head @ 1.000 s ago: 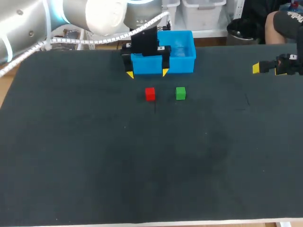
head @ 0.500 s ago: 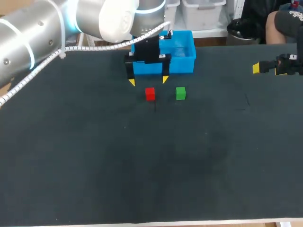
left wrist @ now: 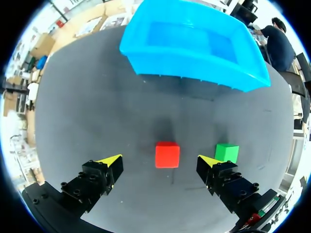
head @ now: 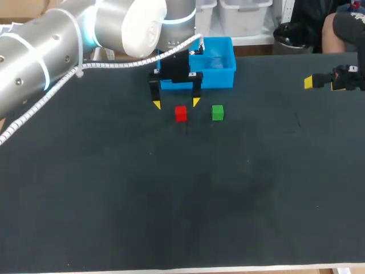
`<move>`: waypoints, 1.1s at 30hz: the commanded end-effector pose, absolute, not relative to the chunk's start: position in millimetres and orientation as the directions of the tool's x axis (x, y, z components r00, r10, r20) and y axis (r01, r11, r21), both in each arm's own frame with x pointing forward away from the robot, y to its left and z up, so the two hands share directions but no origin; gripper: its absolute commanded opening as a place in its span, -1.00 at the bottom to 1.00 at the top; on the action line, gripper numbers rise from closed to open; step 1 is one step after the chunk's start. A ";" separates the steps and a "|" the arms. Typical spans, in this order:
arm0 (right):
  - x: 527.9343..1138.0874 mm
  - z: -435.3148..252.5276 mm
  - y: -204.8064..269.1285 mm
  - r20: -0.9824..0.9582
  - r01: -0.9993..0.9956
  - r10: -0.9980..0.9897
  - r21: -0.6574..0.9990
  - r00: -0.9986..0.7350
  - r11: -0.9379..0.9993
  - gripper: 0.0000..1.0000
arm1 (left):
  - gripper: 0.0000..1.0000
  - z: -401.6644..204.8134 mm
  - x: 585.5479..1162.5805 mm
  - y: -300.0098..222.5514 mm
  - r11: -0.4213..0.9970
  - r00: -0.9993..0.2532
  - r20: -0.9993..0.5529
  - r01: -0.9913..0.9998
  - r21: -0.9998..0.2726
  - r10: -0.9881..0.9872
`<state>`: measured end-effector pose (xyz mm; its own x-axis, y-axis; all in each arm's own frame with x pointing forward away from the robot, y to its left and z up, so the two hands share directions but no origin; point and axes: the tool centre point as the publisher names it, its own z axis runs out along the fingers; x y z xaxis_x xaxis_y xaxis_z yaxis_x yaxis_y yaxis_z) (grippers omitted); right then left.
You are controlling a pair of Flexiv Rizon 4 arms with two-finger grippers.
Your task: Use the left arm to pick the red cube and place it into the blue plastic box first, then use the right arm to grasp the green cube and put it into the same blue plastic box after the first action is fully finished.
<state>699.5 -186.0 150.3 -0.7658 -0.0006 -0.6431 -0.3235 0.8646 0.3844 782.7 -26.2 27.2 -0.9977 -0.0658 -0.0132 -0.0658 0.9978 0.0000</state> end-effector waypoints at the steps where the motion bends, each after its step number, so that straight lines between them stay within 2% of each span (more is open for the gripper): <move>1: 699.4 150.4 -185.9 -0.643 -0.323 -0.001 0.384 -0.766 0.865 1.00 | 1.00 20.0 788.8 -31.9 0.998 -0.998 0.009 -0.056 0.004 -0.056; 33: 699.4 150.4 -185.9 -0.643 -0.323 -0.001 0.384 -0.766 0.865 1.00 | 1.00 -7.6 783.9 -35.5 0.997 -0.996 0.053 -0.069 0.026 -0.071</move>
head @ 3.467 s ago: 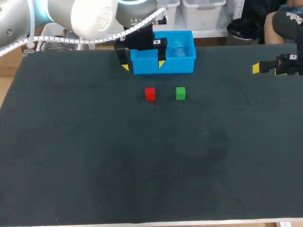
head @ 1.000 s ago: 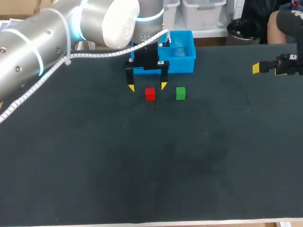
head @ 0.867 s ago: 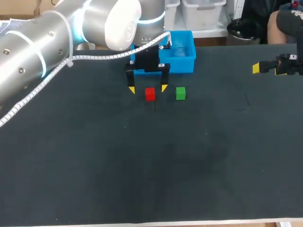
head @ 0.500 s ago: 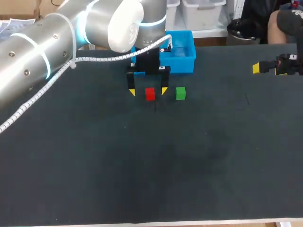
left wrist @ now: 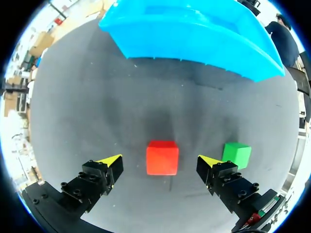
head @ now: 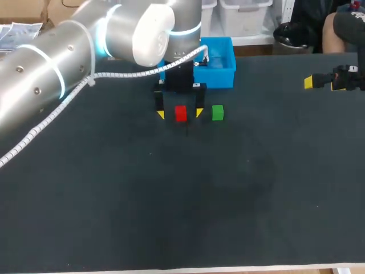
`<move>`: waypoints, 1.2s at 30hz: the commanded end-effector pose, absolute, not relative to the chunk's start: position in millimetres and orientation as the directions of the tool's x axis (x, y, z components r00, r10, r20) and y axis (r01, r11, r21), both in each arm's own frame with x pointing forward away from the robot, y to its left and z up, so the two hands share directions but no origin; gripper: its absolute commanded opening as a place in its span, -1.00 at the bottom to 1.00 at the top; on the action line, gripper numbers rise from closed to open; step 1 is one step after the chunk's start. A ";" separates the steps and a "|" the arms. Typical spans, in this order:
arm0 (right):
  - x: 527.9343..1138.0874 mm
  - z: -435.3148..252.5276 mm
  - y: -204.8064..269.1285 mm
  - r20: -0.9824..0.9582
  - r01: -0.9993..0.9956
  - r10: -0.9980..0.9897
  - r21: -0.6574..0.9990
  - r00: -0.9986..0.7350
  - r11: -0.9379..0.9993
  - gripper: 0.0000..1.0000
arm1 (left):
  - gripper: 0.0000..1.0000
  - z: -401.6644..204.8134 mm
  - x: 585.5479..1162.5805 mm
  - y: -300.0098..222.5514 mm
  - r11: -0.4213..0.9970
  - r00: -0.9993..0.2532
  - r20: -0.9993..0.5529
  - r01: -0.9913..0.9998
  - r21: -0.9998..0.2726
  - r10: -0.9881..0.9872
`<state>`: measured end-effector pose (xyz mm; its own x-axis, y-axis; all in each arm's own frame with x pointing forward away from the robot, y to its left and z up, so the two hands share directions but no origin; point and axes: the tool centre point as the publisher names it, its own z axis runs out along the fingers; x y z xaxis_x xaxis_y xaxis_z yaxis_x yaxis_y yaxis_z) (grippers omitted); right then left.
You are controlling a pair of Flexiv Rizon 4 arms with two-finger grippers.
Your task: Use the left arm to pick the red cube and place it into the blue plastic box first, then use the right arm to grasp the green cube and put it into the same blue plastic box after the first action is fully finished.
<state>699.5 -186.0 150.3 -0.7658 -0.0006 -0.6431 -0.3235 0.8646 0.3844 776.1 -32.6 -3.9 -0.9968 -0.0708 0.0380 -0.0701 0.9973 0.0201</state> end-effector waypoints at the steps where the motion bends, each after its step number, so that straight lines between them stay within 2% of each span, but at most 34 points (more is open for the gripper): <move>1: 699.4 150.4 -185.9 -0.643 -0.323 -0.001 0.384 -0.766 0.865 1.00 | 1.00 -8.3 784.1 -35.3 0.997 -0.996 0.053 -0.070 0.027 -0.071; 4: 699.4 150.4 -185.9 -0.643 -0.323 -0.001 0.384 -0.766 0.865 1.00 | 1.00 -11.3 785.2 -34.4 0.997 -0.995 0.058 -0.074 0.030 -0.076; 5: 699.4 150.4 -185.9 -0.643 -0.323 -0.001 0.384 -0.766 0.865 1.00 | 0.21 -12.1 785.3 -34.1 0.997 -0.995 0.059 -0.075 0.031 -0.076; 7: 699.4 150.4 -185.9 -0.643 -0.323 -0.001 0.384 -0.766 0.865 1.00 | -0.98 -13.1 785.4 -33.5 0.996 -0.995 0.061 -0.078 0.032 -0.080; 19: 699.4 150.4 -185.9 -0.643 -0.323 -0.001 0.384 -0.766 0.865 1.00 | -1.00 -7.3 782.2 -31.9 0.997 -0.995 0.060 -0.078 0.025 -0.079; 27: 699.4 150.4 -185.9 -0.643 -0.323 -0.001 0.384 -0.766 0.865 1.00 | -1.00 36.5 781.1 -36.3 0.998 -0.998 0.018 -0.055 -0.040 -0.055; 36: 699.4 150.4 -185.9 -0.643 -0.323 -0.001 0.384 -0.766 0.865 1.00 | -1.00 76.2 787.3 -34.3 0.997 -0.999 -0.028 -0.044 -0.059 -0.046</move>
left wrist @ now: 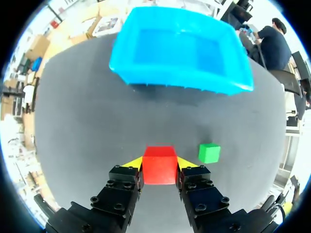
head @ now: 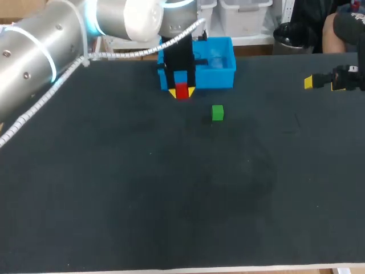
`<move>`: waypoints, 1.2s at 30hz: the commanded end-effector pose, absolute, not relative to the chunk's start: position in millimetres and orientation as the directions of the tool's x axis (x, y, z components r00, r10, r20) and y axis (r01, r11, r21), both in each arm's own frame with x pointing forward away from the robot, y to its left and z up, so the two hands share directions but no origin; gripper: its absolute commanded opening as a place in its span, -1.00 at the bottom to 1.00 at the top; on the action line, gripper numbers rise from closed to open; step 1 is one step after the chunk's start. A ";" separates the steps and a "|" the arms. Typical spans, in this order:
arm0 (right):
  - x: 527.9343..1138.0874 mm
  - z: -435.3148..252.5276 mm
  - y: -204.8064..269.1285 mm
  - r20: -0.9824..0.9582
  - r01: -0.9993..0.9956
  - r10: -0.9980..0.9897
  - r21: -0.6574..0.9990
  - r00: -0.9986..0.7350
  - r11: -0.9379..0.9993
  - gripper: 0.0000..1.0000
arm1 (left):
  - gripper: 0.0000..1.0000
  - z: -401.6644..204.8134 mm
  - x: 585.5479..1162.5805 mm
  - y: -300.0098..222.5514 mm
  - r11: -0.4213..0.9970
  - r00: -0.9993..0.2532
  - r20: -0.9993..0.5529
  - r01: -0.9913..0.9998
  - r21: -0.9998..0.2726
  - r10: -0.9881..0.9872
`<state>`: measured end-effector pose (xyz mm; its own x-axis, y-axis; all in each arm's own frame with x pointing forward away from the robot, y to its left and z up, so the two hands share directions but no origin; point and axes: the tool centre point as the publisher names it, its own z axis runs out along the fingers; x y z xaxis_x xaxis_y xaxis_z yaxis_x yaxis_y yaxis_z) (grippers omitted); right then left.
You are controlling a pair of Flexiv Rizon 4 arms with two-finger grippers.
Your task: Use the left arm to pick the red cube and place it into the blue plastic box first, then use the right arm to grasp the green cube and put it into the same blue plastic box after the first action is fully finished.
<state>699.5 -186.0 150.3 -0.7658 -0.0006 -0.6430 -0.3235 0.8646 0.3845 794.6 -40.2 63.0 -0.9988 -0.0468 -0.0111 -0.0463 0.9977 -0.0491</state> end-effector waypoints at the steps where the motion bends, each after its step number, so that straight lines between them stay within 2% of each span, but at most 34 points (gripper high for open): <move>1: 699.4 150.4 -185.9 -0.643 -0.323 -0.001 0.384 -0.766 0.865 1.00 | -1.00 79.0 788.4 -33.8 0.997 -0.998 -0.034 -0.046 -0.064 -0.048; 13: 699.4 150.4 -185.9 -0.643 -0.323 -0.001 0.384 -0.766 0.865 1.00 | -1.00 112.6 810.7 -32.0 0.978 -0.993 -0.074 -0.076 -0.196 -0.092; 36: 699.4 150.4 -185.9 -0.643 -0.323 -0.001 0.384 -0.766 0.865 1.00 | -1.00 154.5 884.4 -36.9 0.943 -0.956 -0.248 -0.069 -0.325 -0.155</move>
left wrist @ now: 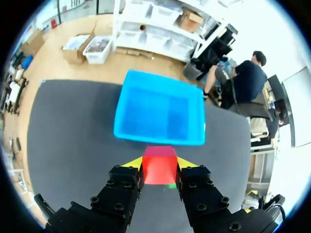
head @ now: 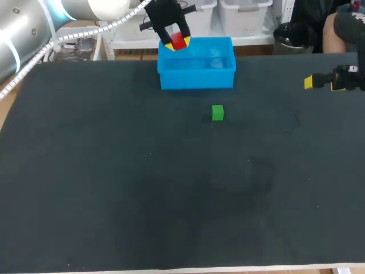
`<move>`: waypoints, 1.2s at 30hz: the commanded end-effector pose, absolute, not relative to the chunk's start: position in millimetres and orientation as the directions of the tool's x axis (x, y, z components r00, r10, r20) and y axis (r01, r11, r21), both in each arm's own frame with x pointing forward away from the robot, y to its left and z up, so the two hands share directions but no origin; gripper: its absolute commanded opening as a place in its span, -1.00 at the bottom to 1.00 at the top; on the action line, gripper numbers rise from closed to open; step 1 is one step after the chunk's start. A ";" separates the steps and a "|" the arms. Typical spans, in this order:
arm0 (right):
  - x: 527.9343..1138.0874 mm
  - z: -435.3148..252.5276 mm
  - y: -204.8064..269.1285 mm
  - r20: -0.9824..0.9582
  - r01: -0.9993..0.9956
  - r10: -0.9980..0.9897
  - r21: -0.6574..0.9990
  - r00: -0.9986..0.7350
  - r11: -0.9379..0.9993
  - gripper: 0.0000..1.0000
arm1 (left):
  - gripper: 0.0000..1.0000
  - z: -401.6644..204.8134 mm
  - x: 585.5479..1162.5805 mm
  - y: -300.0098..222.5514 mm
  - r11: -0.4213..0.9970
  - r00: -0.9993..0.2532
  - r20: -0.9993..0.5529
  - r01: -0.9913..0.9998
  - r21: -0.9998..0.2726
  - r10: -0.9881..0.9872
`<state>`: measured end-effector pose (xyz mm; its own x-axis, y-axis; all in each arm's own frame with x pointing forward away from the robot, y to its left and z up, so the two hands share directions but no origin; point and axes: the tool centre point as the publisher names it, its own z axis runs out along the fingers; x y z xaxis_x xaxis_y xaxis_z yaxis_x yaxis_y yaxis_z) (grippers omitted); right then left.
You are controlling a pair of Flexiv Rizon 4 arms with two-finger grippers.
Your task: Use the left arm to pick the red cube and place it into the blue plastic box first, then use the right arm to grasp the green cube and put it into the same blue plastic box after the first action is fully finished.
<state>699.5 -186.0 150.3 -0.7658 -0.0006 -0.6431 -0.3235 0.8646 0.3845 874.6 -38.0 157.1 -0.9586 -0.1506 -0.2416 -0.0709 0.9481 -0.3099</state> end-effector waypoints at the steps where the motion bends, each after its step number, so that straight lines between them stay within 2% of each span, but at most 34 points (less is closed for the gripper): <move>1: 699.4 150.4 -185.9 -0.643 -0.323 -0.001 0.384 -0.766 0.865 1.00 | -1.00 153.8 888.8 -36.0 0.941 -0.955 -0.250 -0.073 -0.331 -0.162; 19: 699.4 150.4 -185.9 -0.643 -0.323 -0.001 0.384 -0.766 0.865 1.00 | -1.00 135.7 946.7 -49.3 0.872 -0.928 -0.226 -0.166 -0.460 -0.296; 36: 699.4 150.4 -185.9 -0.643 -0.323 -0.001 0.384 -0.766 0.865 1.00 | -1.00 92.6 978.5 -55.3 0.848 -0.920 -0.133 -0.275 -0.453 -0.370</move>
